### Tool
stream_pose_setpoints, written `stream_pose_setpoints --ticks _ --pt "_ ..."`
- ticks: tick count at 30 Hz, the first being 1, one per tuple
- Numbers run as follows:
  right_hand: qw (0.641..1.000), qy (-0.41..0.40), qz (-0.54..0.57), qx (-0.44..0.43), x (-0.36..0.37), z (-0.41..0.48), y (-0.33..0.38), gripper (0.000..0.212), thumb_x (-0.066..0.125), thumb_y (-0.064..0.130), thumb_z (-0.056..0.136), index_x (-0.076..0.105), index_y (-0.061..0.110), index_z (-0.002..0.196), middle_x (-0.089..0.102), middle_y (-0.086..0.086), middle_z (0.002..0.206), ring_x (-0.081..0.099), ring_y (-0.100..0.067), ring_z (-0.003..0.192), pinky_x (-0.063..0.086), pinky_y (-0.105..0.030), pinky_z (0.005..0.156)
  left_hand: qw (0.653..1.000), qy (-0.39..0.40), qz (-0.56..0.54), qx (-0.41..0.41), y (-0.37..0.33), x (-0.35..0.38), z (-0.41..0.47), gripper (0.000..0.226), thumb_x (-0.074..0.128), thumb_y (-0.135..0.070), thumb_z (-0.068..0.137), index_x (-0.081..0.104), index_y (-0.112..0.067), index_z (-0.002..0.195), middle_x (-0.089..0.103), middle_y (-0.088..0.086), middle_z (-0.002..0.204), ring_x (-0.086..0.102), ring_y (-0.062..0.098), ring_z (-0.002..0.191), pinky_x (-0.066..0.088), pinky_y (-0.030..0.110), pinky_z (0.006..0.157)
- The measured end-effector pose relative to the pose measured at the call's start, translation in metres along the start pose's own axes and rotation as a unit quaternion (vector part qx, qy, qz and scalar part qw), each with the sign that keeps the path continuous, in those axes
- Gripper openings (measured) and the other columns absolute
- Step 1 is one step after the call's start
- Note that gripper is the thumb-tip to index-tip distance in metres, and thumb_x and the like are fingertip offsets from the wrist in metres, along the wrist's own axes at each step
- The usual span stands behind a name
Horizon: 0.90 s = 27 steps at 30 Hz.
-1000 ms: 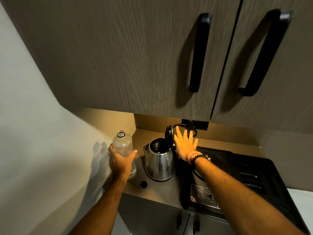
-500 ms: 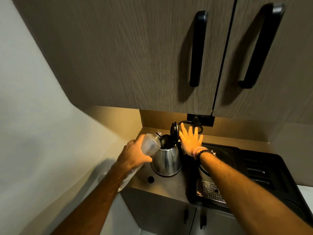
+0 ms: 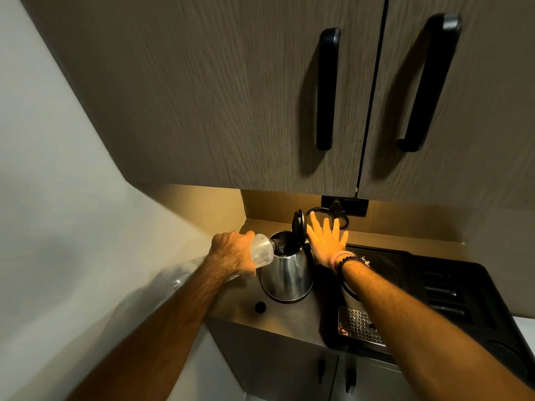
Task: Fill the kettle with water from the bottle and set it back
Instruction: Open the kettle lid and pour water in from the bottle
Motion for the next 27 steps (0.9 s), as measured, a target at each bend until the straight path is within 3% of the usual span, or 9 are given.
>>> stream_pose_setpoints --ticks 6,17,27 --pt "1.0 0.0 0.002 -0.001 0.0 -0.001 0.001 0.072 0.031 0.046 0.096 -0.014 0.035 0.151 -0.007 -0.02 0.162 -0.019 -0.046 0.144 -0.007 -0.07 0.112 1.0 0.008 0.016 0.004 -0.004 -0.003 0.002 0.09 0.081 -0.052 0.058 0.041 -0.024 0.133 0.063 0.007 0.115 0.061 0.027 0.101 0.053 0.039 0.085" --pt "1.0 0.005 0.007 0.004 0.001 -0.001 -0.001 0.074 0.029 0.056 0.094 -0.014 0.036 0.15 -0.008 -0.019 0.162 -0.02 -0.044 0.144 -0.009 -0.069 0.112 1.0 0.0 0.013 -0.002 0.0 -0.005 0.0 0.091 0.081 -0.053 0.058 0.041 -0.024 0.134 0.063 0.007 0.115 0.061 0.026 0.1 0.052 0.039 0.085" --pt "1.0 0.007 0.007 0.0 0.001 -0.001 -0.001 0.074 0.03 0.052 0.094 -0.015 0.036 0.15 -0.008 -0.019 0.162 -0.02 -0.045 0.144 -0.009 -0.07 0.112 0.999 -0.012 -0.041 -0.014 0.006 0.005 0.002 0.092 0.079 -0.059 0.055 0.039 -0.026 0.132 0.063 0.005 0.115 0.062 0.026 0.099 0.049 0.039 0.082"
Point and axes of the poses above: each hand's wrist, its own z-axis towards the middle knuckle, its own x-axis out of the palm, y = z × x, the point moved 10 cm from there along z, towards the middle knuckle
